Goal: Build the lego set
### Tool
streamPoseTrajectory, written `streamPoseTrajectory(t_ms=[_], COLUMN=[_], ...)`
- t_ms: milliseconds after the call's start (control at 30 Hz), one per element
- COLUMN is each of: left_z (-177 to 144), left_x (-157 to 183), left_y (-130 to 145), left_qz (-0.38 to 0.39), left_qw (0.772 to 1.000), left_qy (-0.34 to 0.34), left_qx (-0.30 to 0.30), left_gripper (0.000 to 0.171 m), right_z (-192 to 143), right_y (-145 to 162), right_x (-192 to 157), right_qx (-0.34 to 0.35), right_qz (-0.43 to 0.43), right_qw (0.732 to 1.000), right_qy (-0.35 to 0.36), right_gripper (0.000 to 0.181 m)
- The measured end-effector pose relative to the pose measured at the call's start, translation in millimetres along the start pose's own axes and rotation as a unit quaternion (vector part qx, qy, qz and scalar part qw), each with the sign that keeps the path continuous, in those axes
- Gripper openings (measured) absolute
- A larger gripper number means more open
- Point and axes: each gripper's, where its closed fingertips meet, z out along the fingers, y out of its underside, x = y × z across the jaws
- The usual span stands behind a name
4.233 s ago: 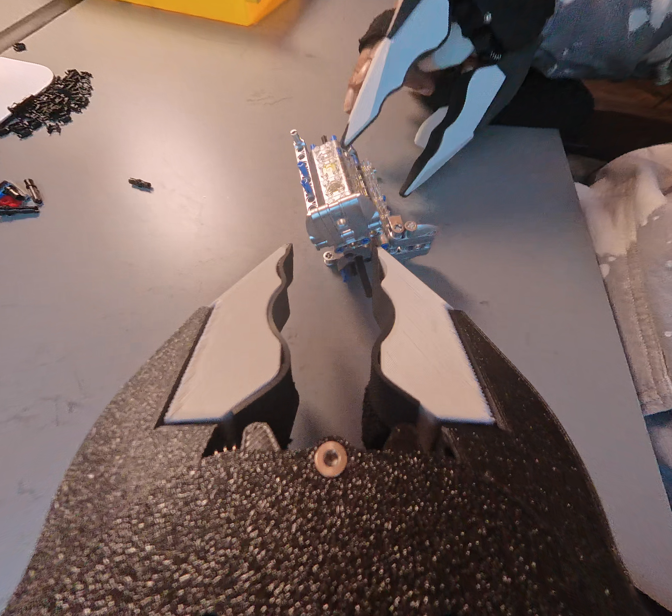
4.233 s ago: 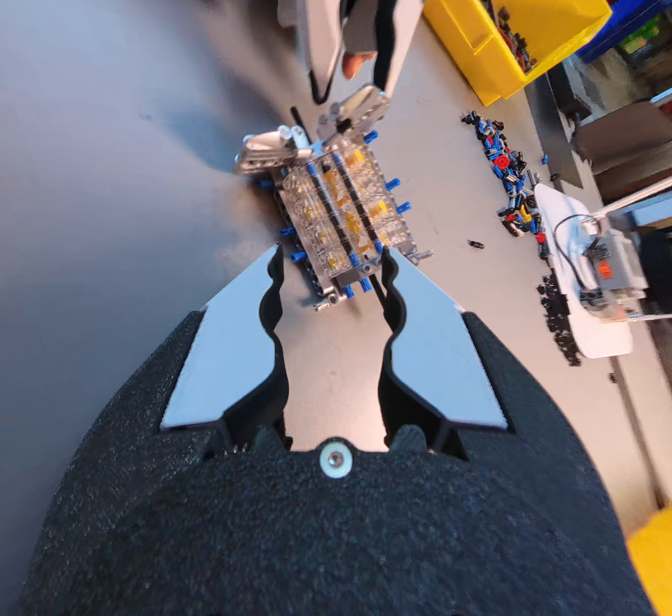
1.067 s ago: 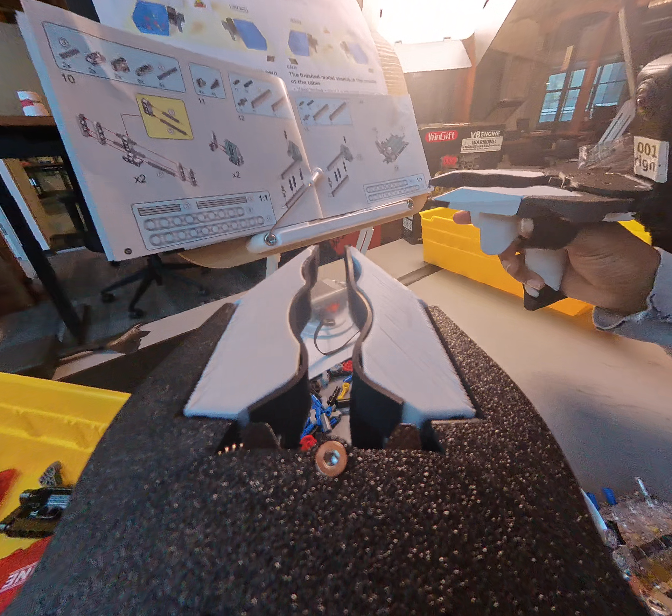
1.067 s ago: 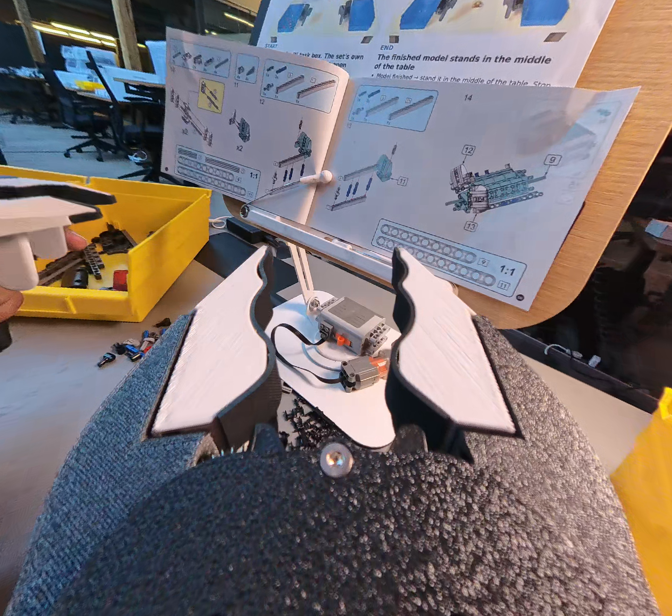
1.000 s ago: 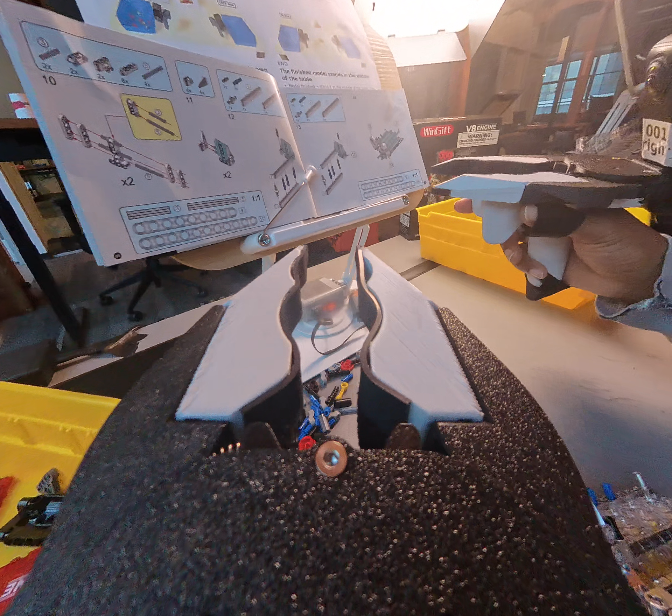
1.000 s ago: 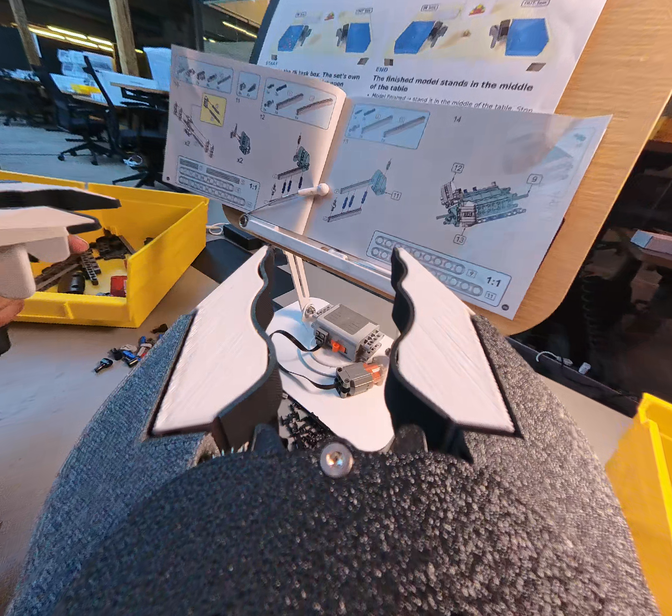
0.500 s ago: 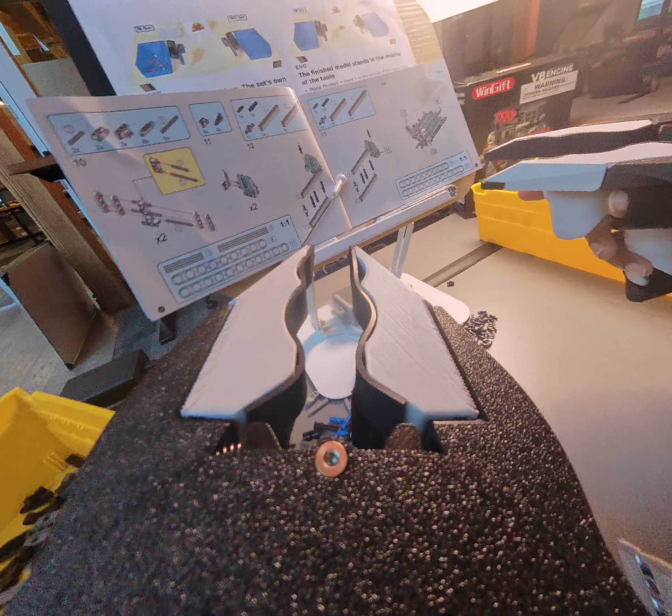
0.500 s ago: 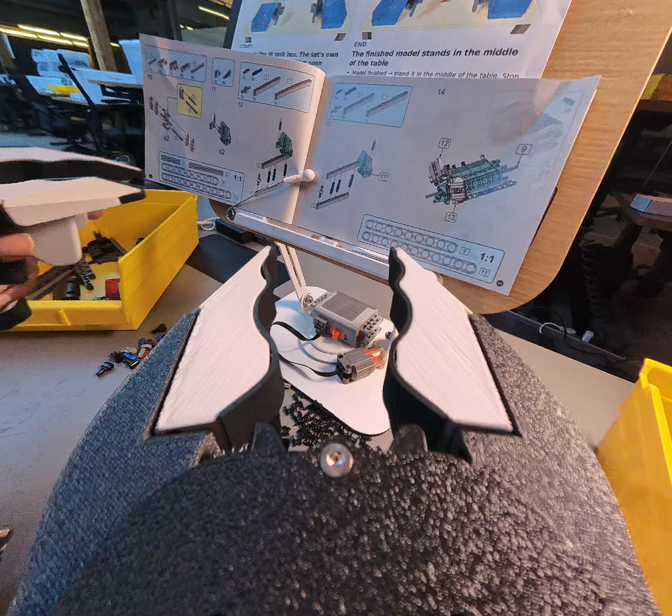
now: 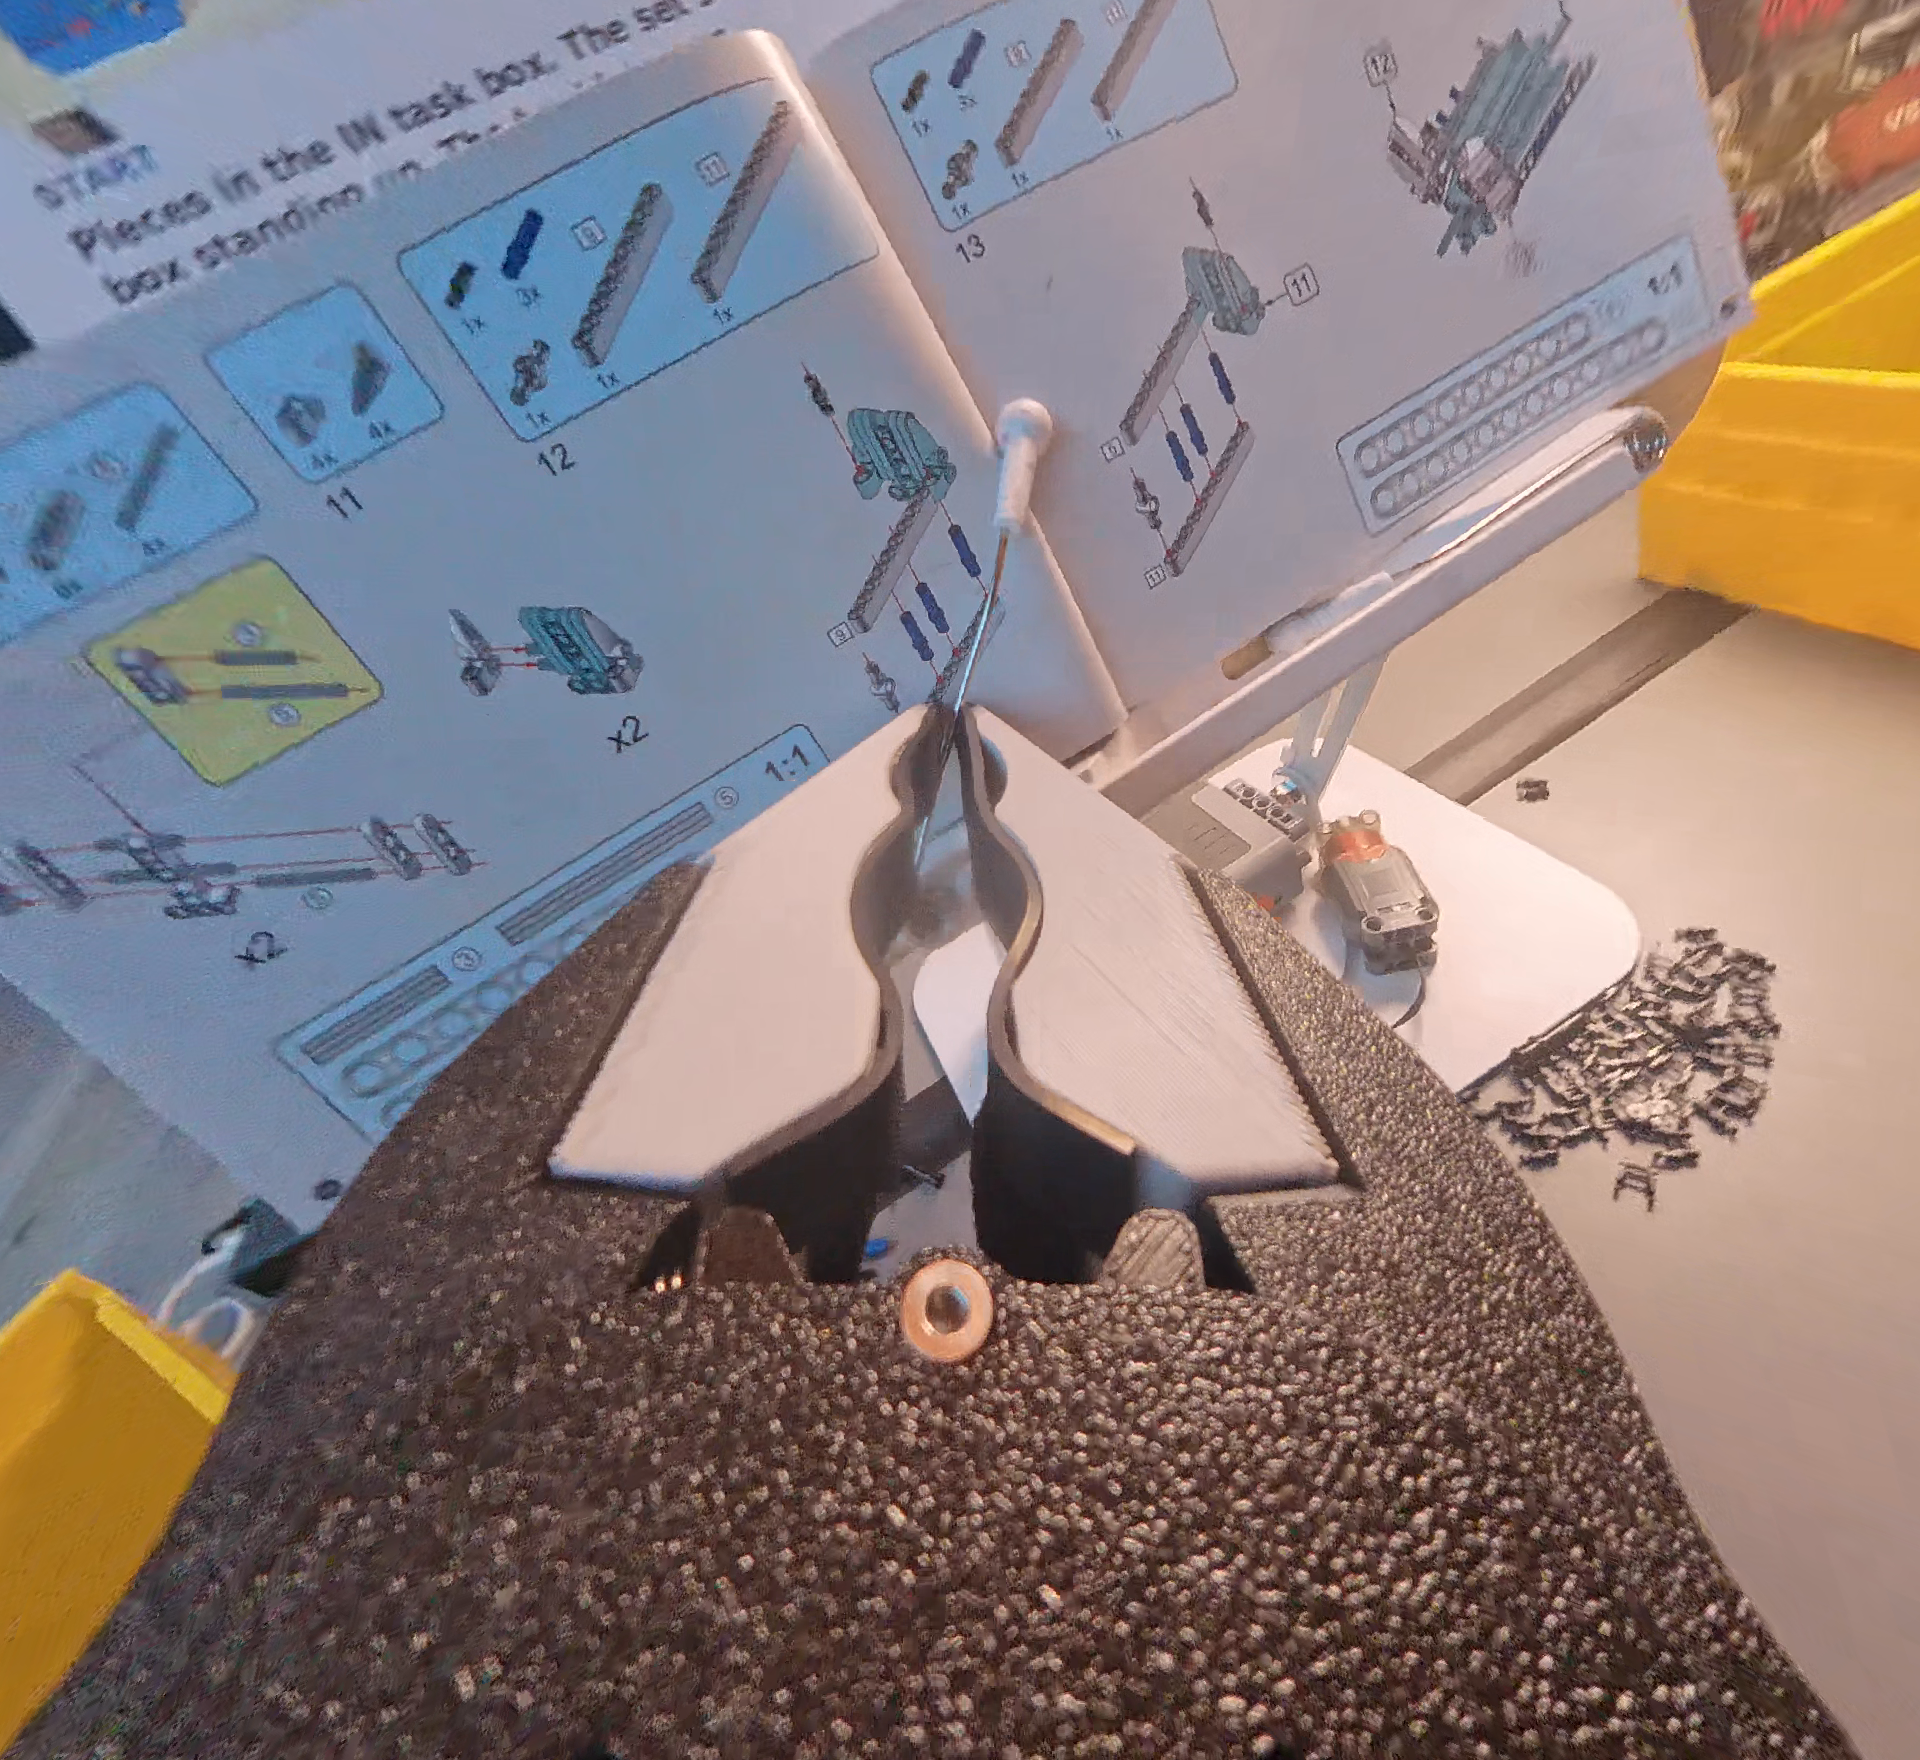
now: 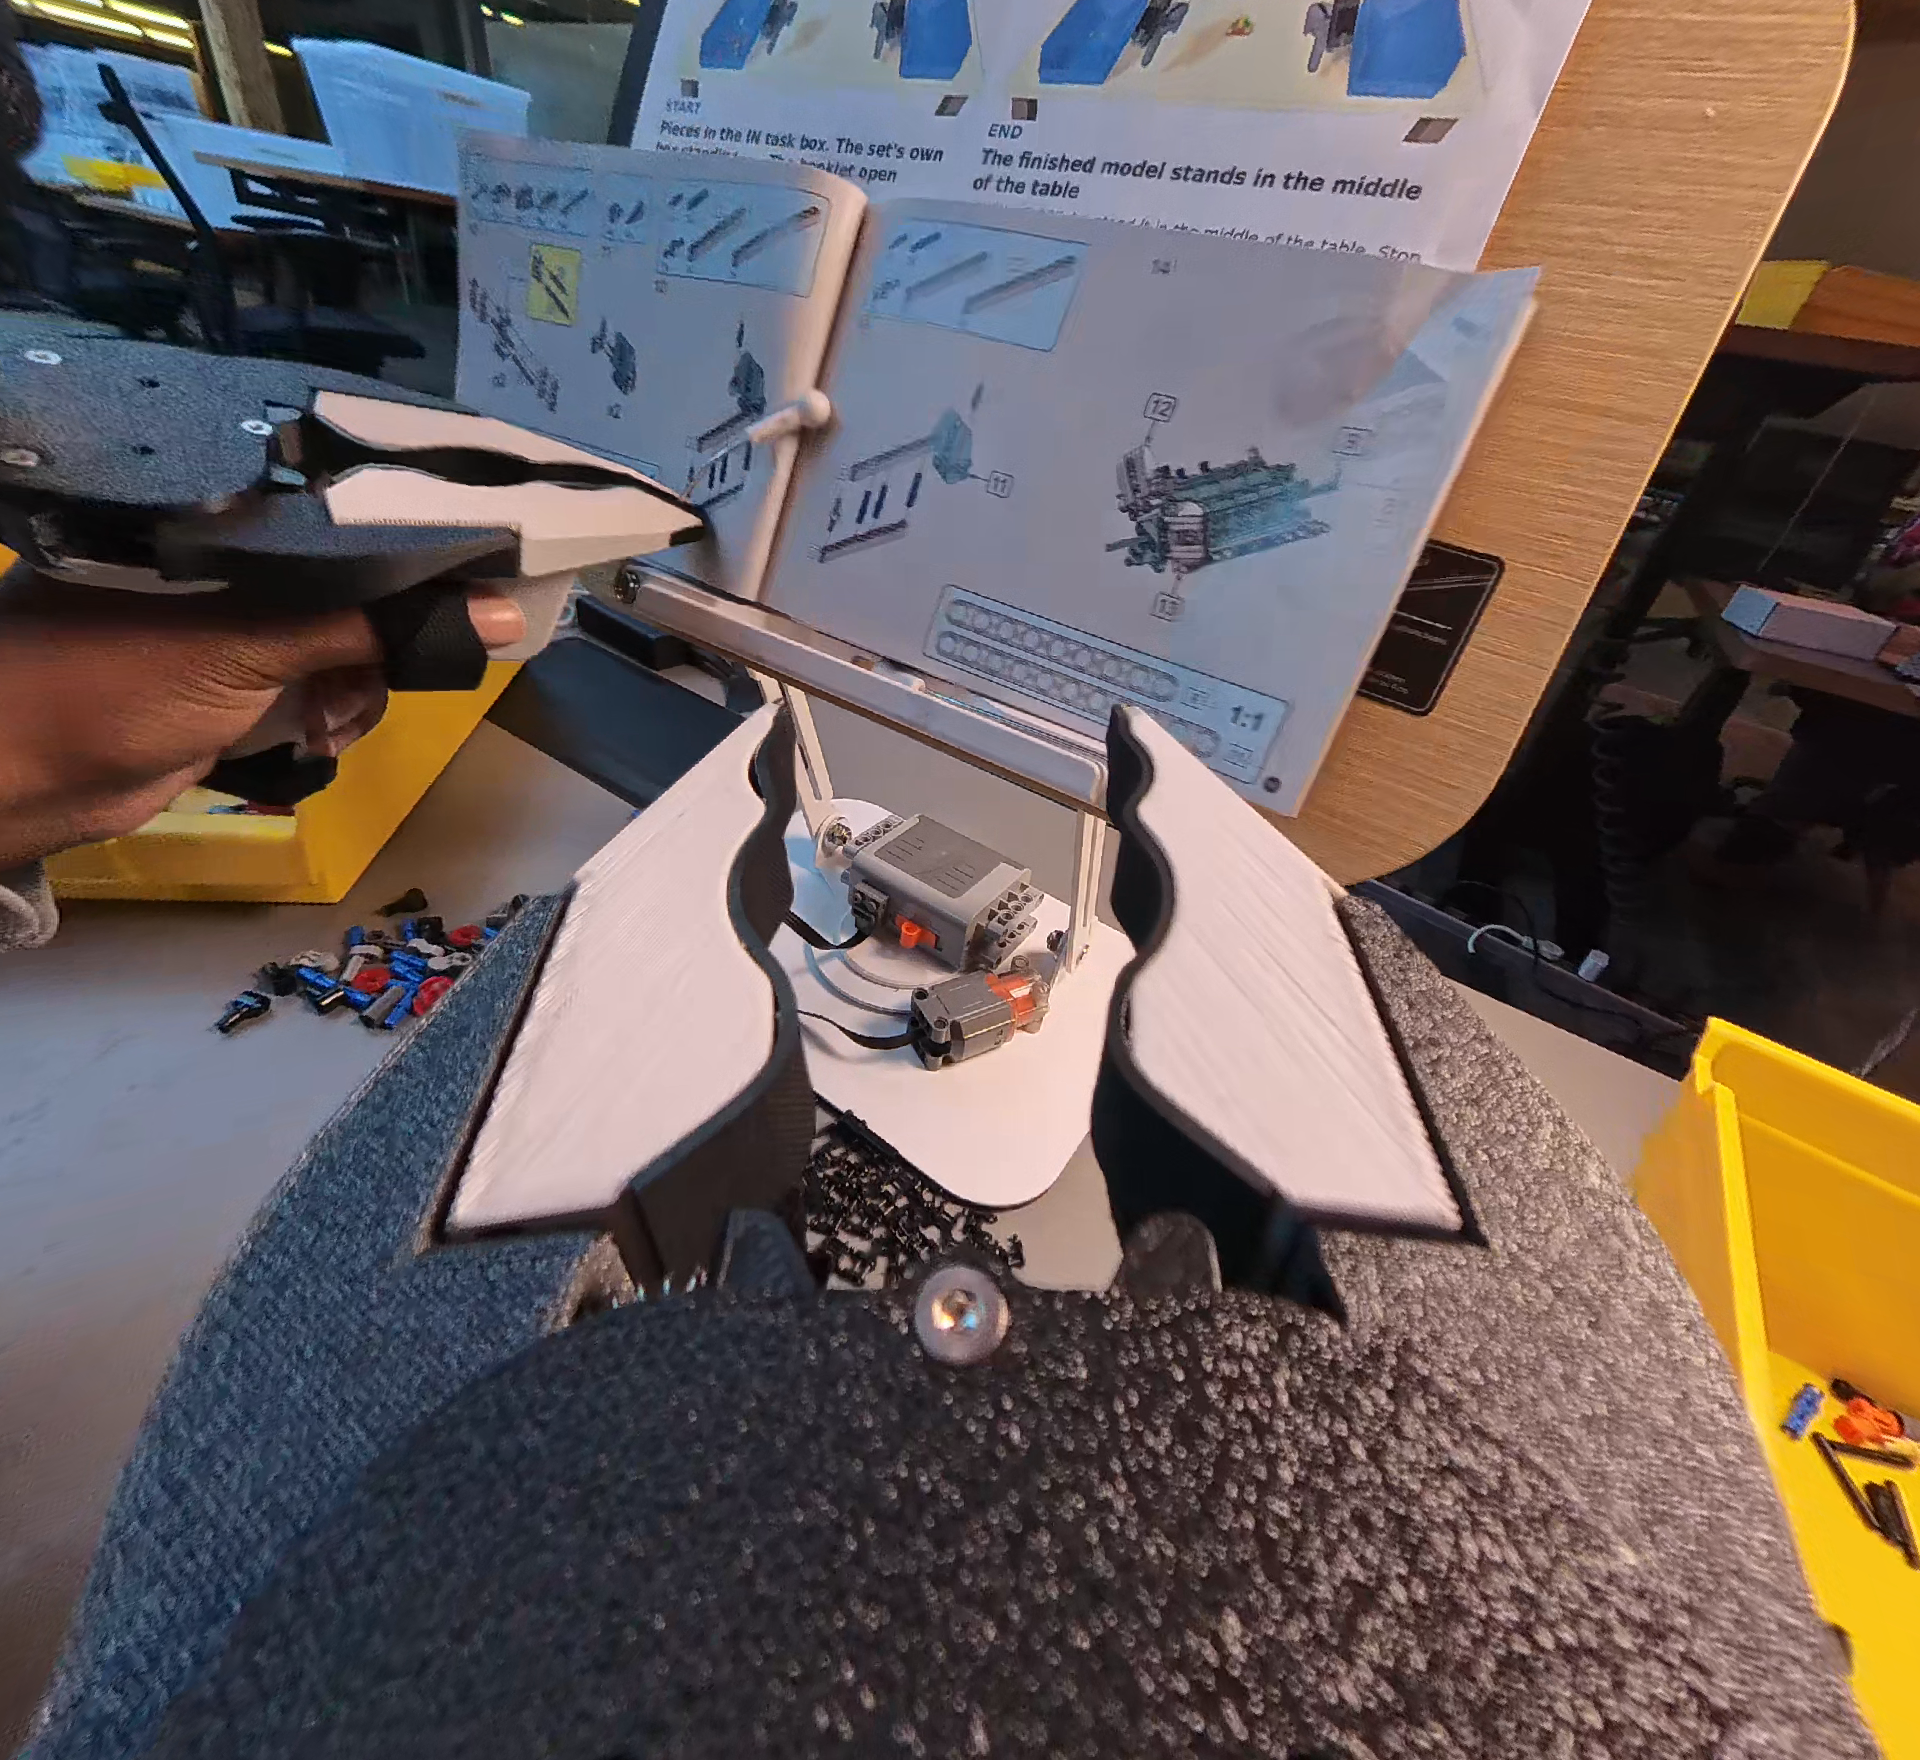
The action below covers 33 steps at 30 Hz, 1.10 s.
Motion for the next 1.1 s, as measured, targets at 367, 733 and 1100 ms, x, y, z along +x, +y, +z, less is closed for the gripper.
streamPoseTrajectory(t_ms=[367,733,1100], left_z=[-14.5,0.7,-4.9], left_x=[-11.8,-7.0,-4.9], left_y=[-8.2,-3.6,-5.3], left_qz=[-0.196,-0.006,-0.13], left_qw=[0.976,1.0,0.987], left_qy=[0.083,0.028,0.084], left_qx=[0.044,0.004,0.035], left_gripper=[0.0,0.016,0.0], right_z=[33.9,64.2,59.6], right_y=[-17.8,-34.3,-28.5], right_x=[14.1,73.5,70.4], right_qx=[-0.031,-0.011,0.021], right_qz=[-0.067,-0.078,-0.031], right_qw=[0.995,0.978,0.988], right_qy=[0.072,0.192,0.148], right_gripper=[0.063,0.025,0.03])
